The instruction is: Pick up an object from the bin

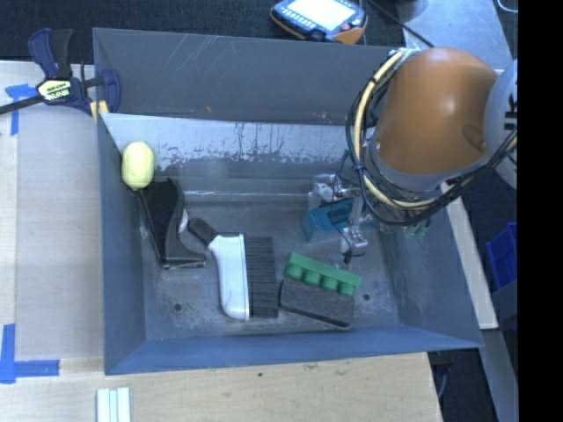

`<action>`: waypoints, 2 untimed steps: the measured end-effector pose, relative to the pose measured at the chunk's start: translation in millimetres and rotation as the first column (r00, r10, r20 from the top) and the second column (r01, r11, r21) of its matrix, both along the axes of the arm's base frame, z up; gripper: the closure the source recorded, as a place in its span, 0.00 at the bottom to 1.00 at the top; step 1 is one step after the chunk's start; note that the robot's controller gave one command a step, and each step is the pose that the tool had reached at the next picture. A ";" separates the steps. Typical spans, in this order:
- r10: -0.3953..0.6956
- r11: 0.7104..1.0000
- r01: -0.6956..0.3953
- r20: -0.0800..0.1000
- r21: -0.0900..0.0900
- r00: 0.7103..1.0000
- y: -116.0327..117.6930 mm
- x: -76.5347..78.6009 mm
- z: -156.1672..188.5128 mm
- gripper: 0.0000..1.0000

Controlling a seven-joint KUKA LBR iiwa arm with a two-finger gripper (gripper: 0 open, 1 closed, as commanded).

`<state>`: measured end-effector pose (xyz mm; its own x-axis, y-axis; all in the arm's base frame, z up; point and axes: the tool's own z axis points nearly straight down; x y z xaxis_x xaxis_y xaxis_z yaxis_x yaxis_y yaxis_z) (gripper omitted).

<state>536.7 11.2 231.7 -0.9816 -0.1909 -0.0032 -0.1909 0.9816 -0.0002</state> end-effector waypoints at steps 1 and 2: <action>0.252 0.968 -0.252 0.007 -0.002 0.968 -25.7 51.5 4.9 0.00; 0.527 0.850 -0.527 0.014 -0.010 0.850 -25.4 21.1 94.0 0.00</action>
Offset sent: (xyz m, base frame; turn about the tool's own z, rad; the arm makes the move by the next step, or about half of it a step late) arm 0.0500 -0.0250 0.0042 -0.2560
